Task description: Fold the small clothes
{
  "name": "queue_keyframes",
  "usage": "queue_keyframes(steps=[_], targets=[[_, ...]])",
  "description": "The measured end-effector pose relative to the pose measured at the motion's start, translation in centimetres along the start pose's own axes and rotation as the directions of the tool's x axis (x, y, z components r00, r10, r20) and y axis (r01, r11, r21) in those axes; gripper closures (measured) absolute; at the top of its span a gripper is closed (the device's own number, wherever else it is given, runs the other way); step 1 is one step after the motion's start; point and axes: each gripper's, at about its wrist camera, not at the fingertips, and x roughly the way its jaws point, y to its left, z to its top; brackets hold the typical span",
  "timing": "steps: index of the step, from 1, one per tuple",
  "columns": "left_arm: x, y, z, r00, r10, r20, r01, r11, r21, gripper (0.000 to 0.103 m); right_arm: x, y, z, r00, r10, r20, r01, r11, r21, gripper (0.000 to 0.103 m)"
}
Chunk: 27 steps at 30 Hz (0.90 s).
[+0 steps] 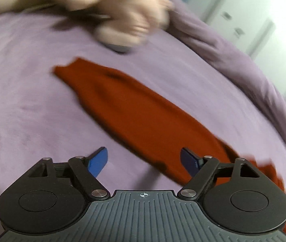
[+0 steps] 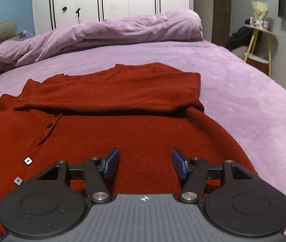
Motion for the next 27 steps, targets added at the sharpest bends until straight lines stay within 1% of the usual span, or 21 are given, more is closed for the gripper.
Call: queue_keyframes(steps=[1,2,5,6,7,8,10,11,13,14,15,16,17,18,20,21,22,23,25,27], targets=[[0.5,1.5,0.9,1.0,-0.01,0.014,0.011,0.998,-0.063,0.029,0.0,0.1,-0.2,1.0,-0.005,0.01,0.005,1.0,-0.004,0.043],[0.9,2.4,1.6,0.999,-0.023,0.025,0.025,0.993,-0.114,0.031,0.0,0.2,-0.2,1.0,-0.01,0.014,0.01,1.0,-0.005,0.043],[2.8,4.8,3.8,0.997,-0.058,0.047,0.068,0.96,-0.273,0.041,0.1,0.5,-0.2,1.0,-0.022,0.013,0.022,1.0,-0.017,0.042],[3.3,5.3,4.3,0.997,-0.065,0.051,0.077,0.951,-0.299,0.046,0.2,0.5,-0.2,1.0,-0.024,0.013,0.024,1.0,-0.02,0.042],[3.9,5.7,4.7,0.996,-0.068,0.056,0.083,0.942,-0.324,0.055,0.2,0.6,-0.2,1.0,-0.025,0.014,0.025,0.999,-0.021,0.042],[4.3,6.0,4.9,0.996,-0.068,0.061,0.085,0.934,-0.347,0.059,0.2,0.6,-0.2,1.0,-0.025,0.014,0.025,0.999,-0.022,0.041],[5.0,6.6,5.3,0.996,-0.061,0.061,0.08,0.922,-0.378,0.084,0.3,0.6,-0.3,0.999,-0.028,0.017,0.029,0.999,-0.024,0.041],[5.3,7.0,5.4,0.997,-0.056,0.053,0.072,0.915,-0.398,0.087,0.3,0.7,-0.3,0.999,-0.031,0.018,0.031,0.999,-0.026,0.041],[5.4,7.9,5.4,0.995,-0.08,0.055,0.095,0.902,-0.422,0.092,0.4,0.7,-0.3,0.999,-0.035,0.02,0.035,0.999,-0.028,0.04],[5.0,8.0,5.3,0.995,-0.085,0.058,0.101,0.903,-0.418,0.093,0.5,0.7,-0.4,0.999,-0.036,0.021,0.036,0.999,-0.029,0.04],[4.6,7.7,5.3,0.995,-0.081,0.062,0.099,0.913,-0.397,0.093,0.5,0.7,-0.4,0.999,-0.036,0.022,0.036,0.999,-0.028,0.04],[4.0,7.0,5.3,0.995,-0.07,0.07,0.09,0.931,-0.355,0.094,0.5,0.7,-0.4,0.999,-0.034,0.023,0.034,0.999,-0.025,0.04],[3.3,5.9,5.3,0.995,-0.065,0.082,0.086,0.951,-0.298,0.094,0.5,0.6,-0.4,0.999,-0.032,0.024,0.032,0.999,-0.023,0.04],[2.5,4.9,5.3,0.992,-0.078,0.098,0.1,0.964,-0.246,0.094,0.5,0.6,-0.4,0.999,-0.029,0.025,0.03,0.999,-0.02,0.04],[0.5,1.5,5.1,0.981,-0.148,0.127,0.164,0.979,-0.125,0.094,0.5,0.5,-0.4,0.999,-0.027,0.027,0.027,0.999,-0.017,0.039],[-0.5,-0.5,4.9,0.974,-0.182,0.136,0.193,0.979,-0.065,0.094,0.5,0.5,-0.5,0.999,-0.026,0.028,0.026,1.0,-0.016,0.039],[-1.9,-3.0,4.5,0.961,-0.233,0.149,0.235,0.972,0.004,0.094,0.5,0.5,-0.5,0.999,-0.025,0.029,0.026,1.0,-0.015,0.039],[-3.0,-5.2,3.9,0.947,-0.284,0.149,0.279,0.959,0.052,0.094,0.5,0.5,-0.5,0.999,-0.025,0.03,0.025,1.0,-0.014,0.039],[-5.1,-9.9,2.2,0.91,-0.397,0.123,0.379,0.914,0.145,0.094,0.5,0.4,-0.5,0.999,-0.021,0.032,0.021,1.0,-0.009,0.039],[-7.1,-14.9,-0.4,0.864,-0.498,0.075,0.471,0.852,0.23,0.094,0.5,0.3,-0.5,0.999,-0.017,0.033,0.017,1.0,-0.004,0.039]])
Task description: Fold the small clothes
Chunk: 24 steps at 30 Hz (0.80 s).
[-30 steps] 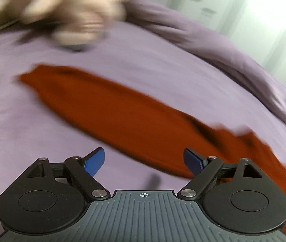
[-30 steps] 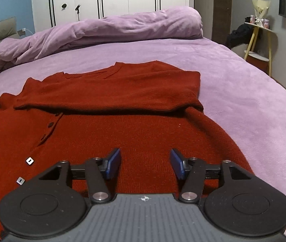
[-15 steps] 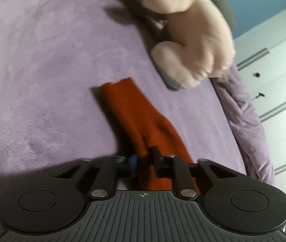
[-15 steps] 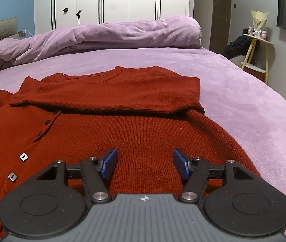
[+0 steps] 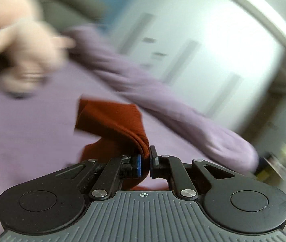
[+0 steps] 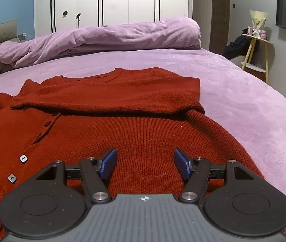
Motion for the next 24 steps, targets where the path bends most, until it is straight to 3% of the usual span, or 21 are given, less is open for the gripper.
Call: queue_keyframes(steps=[2,4,6,9,10,12,14,16,19,21,24], targets=[[1.1,-5.6,-2.4,0.994,-0.092,-0.052,0.096,0.992,0.084,0.094,0.0,-0.1,0.1,1.0,0.003,-0.002,-0.003,1.0,0.004,0.039],[2.5,-10.6,-5.4,0.982,-0.128,-0.137,0.151,0.974,0.172,0.094,-0.1,0.0,0.5,1.0,0.006,-0.018,-0.006,1.0,0.001,0.039],[3.8,-14.0,-8.5,0.967,-0.125,-0.222,0.176,0.959,0.224,0.091,-0.4,-0.2,1.3,0.999,0.022,-0.046,-0.022,1.0,0.01,0.039],[5.5,-17.7,-14.1,0.937,-0.067,-0.343,0.199,0.909,0.367,0.077,-1.2,-1.5,2.5,0.993,0.096,-0.066,-0.088,0.989,0.116,0.041],[5.6,-18.0,-15.4,0.924,-0.053,-0.379,0.21,0.898,0.386,0.065,-1.5,-1.8,2.8,0.99,0.122,-0.07,-0.111,0.984,0.141,0.044],[5.4,-17.6,-16.7,0.906,-0.033,-0.421,0.211,0.899,0.383,0.059,-2.1,-2.1,3.7,0.985,0.158,-0.066,-0.146,0.976,0.16,0.044],[3.9,-16.3,-16.6,0.915,-0.03,-0.401,0.18,0.922,0.342,0.05,-2.5,-1.9,4.5,0.979,0.193,-0.061,-0.182,0.972,0.15,0.044],[2.7,-14.2,-15.5,0.937,-0.017,-0.348,0.134,0.939,0.315,0.04,-2.5,-1.4,5.2,0.967,0.249,-0.057,-0.239,0.96,0.148,0.044],[0.7,-11.6,-15.0,0.957,0.093,-0.276,0.012,0.935,0.354,0.04,-0.8,-0.1,5.9,0.927,0.363,-0.096,-0.339,0.919,0.202,0.044],[-0.2,-10.0,-14.9,0.949,0.173,-0.263,-0.06,0.919,0.39,0.04,1.0,0.7,6.1,0.906,0.401,-0.134,-0.358,0.897,0.259,0.044],[-0.5,-7.9,-14.5,0.933,0.234,-0.272,-0.113,0.911,0.397,0.04,3.8,1.4,6.2,0.891,0.423,-0.163,-0.345,0.866,0.361,0.047]])
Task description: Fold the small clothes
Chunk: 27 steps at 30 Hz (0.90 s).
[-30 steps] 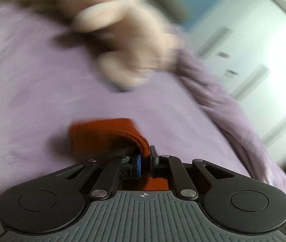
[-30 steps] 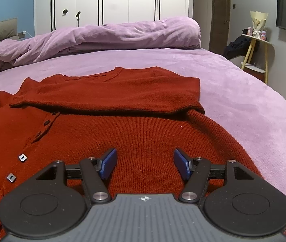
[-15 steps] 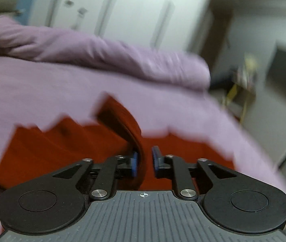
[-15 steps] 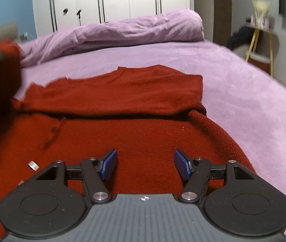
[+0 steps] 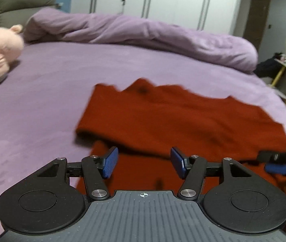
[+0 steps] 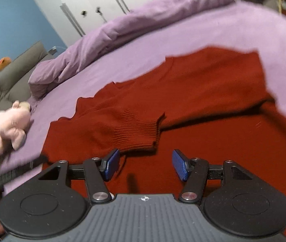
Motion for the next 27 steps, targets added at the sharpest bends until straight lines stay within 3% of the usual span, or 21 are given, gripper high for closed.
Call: queue_keyframes(steps=[3,6,7,9,12,15,19,21,24,26,27], targets=[[0.4,1.2,-0.1,1.0,0.014,-0.017,-0.014,1.0,-0.022,0.04,1.9,-0.6,0.9,1.0,0.029,0.001,-0.029,0.992,0.119,0.055],[0.8,1.7,-0.1,0.999,0.021,-0.037,-0.022,0.999,-0.049,0.04,3.4,-1.0,1.6,0.999,0.026,-0.034,-0.019,0.982,0.189,0.091],[1.0,1.3,-0.2,0.999,0.024,-0.037,-0.026,0.998,-0.054,0.04,3.7,-0.8,1.9,0.999,0.022,-0.049,-0.012,0.982,0.191,0.097],[1.2,1.2,-0.1,0.999,0.032,-0.036,-0.034,0.998,-0.05,0.04,2.7,0.6,2.8,1.0,0.004,-0.019,-0.003,0.996,0.094,0.098],[1.3,1.2,0.4,0.999,0.039,-0.022,-0.04,0.998,-0.041,0.04,-0.5,2.4,4.5,0.99,0.027,0.135,-0.02,0.998,-0.059,0.098],[1.7,0.9,1.0,0.999,0.038,-0.008,-0.038,0.998,-0.041,0.04,-2.0,2.6,5.9,0.966,-0.055,0.252,0.098,0.982,-0.162,0.098],[2.9,0.5,1.1,0.999,0.039,-0.032,-0.04,0.998,-0.042,0.04,0.7,-0.6,6.5,0.959,-0.207,0.195,0.243,0.952,-0.185,0.098],[3.3,0.7,1.1,0.998,0.041,-0.045,-0.044,0.998,-0.052,0.04,2.1,-2.1,6.4,0.959,-0.243,0.144,0.264,0.951,-0.158,0.098],[3.5,1.0,1.1,0.998,0.048,-0.051,-0.051,0.997,-0.054,0.04,2.4,-4.4,6.1,0.975,-0.199,0.096,0.205,0.977,-0.062,0.096],[3.6,1.1,1.2,0.997,0.055,-0.052,-0.058,0.997,-0.051,0.04,2.3,-5.7,5.9,0.987,-0.144,0.076,0.14,0.989,0.047,0.09],[3.8,1.1,1.2,0.997,0.055,-0.054,-0.058,0.997,-0.051,0.04,2.4,-6.4,5.9,0.991,-0.109,0.071,0.102,0.99,0.092,0.081]])
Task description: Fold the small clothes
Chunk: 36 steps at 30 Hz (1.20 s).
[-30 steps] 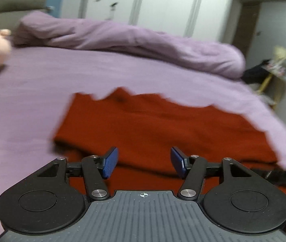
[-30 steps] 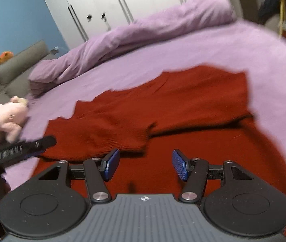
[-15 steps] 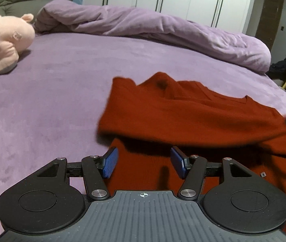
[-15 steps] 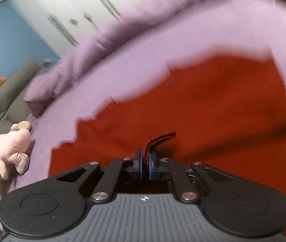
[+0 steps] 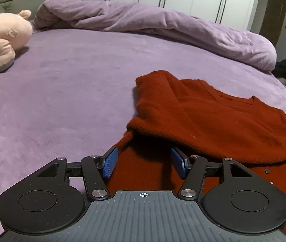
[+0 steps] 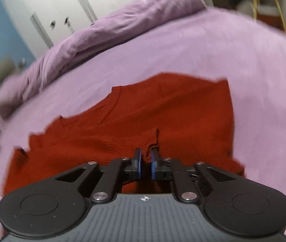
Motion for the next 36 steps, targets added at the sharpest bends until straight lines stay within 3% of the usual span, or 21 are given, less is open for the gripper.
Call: queue_keyframes(steps=[2,5,6,7,9,12,15,18,20,23,25,27,28,29,31,32,33,36], targets=[[0.2,-0.2,0.1,1.0,0.005,-0.003,-0.005,1.0,0.002,0.04,0.6,-0.3,0.1,1.0,0.028,-0.005,-0.027,0.999,0.047,0.079],[0.1,-0.6,0.2,1.0,0.01,0.003,-0.01,1.0,0.011,0.04,1.6,0.7,0.4,0.999,0.029,-0.023,-0.028,1.0,0.008,0.084],[0.0,-0.8,0.4,1.0,0.013,0.01,-0.013,1.0,0.013,0.04,1.8,1.5,0.5,0.999,0.007,-0.033,-0.008,0.999,-0.044,0.098],[-0.2,-0.9,0.6,1.0,0.016,0.022,-0.016,1.0,0.014,0.04,2.1,2.5,0.8,0.999,-0.021,-0.027,0.018,0.994,-0.106,0.097],[-0.6,-1.2,1.3,0.999,0.015,0.05,-0.016,1.0,0.021,0.04,0.6,5.0,1.2,0.993,-0.063,0.1,0.088,0.958,-0.271,0.098],[-0.3,-1.7,2.4,0.997,0.018,0.076,-0.021,0.999,0.039,0.039,-1.8,7.2,1.7,0.942,-0.102,0.321,0.235,0.88,-0.412,0.098],[0.4,-2.5,3.3,0.996,0.02,0.084,-0.024,0.999,0.045,0.039,-1.4,6.9,2.0,0.914,-0.151,0.375,0.325,0.827,-0.459,0.098],[0.8,-3.2,3.6,0.995,0.014,0.097,-0.018,0.999,0.048,0.039,-1.7,5.8,1.7,0.907,-0.161,0.39,0.339,0.829,-0.445,0.098],[1.5,-3.7,3.7,0.996,0.017,0.085,-0.022,0.998,0.05,0.039,-2.7,5.7,1.3,0.893,-0.11,0.437,0.318,0.841,-0.437,0.098],[2.4,-4.1,3.7,0.998,0.011,0.07,-0.014,0.999,0.045,0.039,-2.7,5.0,0.9,0.868,-0.115,0.484,0.348,0.834,-0.427,0.098],[3.1,-4.2,3.5,0.999,0.021,0.039,-0.024,0.997,0.079,0.039,-1.5,3.5,1.1,0.888,-0.175,0.425,0.355,0.849,-0.392,0.097],[3.7,-4.1,3.2,0.999,0.039,0.011,-0.04,0.993,0.112,0.04,0.1,1.9,1.4,0.926,-0.256,0.279,0.352,0.852,-0.387,0.096],[3.8,-4.0,3.1,0.999,0.047,-0.001,-0.047,0.991,0.122,0.04,0.6,1.3,1.6,0.929,-0.299,0.218,0.361,0.859,-0.363,0.093],[3.7,-3.8,3.1,0.999,0.052,0.001,-0.051,0.991,0.12,0.041,0.4,0.9,1.6,0.922,-0.318,0.219,0.377,0.866,-0.328,0.091],[3.2,-3.7,3.4,0.999,0.028,0.019,-0.03,0.994,0.101,0.041,-1.1,0.8,1.5,0.897,-0.331,0.292,0.408,0.874,-0.263,0.085],[3.1,-3.8,3.7,0.999,0.011,0.03,-0.013,0.996,0.092,0.041,-1.5,1.2,1.6,0.893,-0.324,0.312,0.406,0.878,-0.252,0.084],[3.1,-4.1,4.1,0.999,-0.002,0.039,-0.002,0.996,0.087,0.041,-1.6,1.8,1.6,0.903,-0.294,0.312,0.379,0.888,-0.262,0.082],[3.9,-6.1,5.1,0.998,-0.034,0.051,0.028,0.992,0.123,0.04,0.1,5.3,1.0,0.966,-0.136,0.221,0.216,0.892,-0.397,0.082]])
